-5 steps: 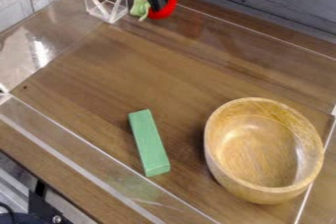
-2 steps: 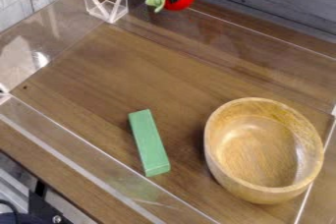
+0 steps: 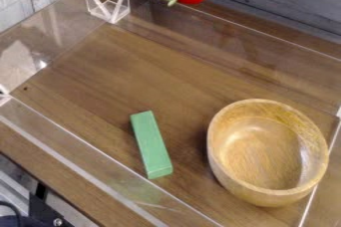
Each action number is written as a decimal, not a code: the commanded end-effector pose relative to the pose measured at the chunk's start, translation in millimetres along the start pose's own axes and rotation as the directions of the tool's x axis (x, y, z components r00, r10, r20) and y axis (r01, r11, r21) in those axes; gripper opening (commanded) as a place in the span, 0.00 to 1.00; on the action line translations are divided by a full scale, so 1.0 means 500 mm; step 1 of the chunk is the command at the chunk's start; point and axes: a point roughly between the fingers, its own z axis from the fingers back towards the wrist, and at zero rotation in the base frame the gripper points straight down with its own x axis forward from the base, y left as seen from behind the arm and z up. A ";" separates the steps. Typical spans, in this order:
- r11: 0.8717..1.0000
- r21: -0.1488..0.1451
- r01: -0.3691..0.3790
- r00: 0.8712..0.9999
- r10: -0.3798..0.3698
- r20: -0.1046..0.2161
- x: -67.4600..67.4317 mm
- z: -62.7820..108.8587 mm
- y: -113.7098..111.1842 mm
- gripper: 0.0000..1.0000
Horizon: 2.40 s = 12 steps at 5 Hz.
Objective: Move the red object to the right side of the table
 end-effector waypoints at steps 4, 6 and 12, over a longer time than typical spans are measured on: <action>1.000 -0.011 -0.013 0.991 0.014 0.134 0.018 0.071 -0.158 0.00; 0.999 -0.047 0.005 0.992 0.001 0.127 0.017 0.039 -0.216 0.00; 0.967 -0.110 0.228 0.967 -0.238 -0.091 0.020 -0.247 -0.209 0.00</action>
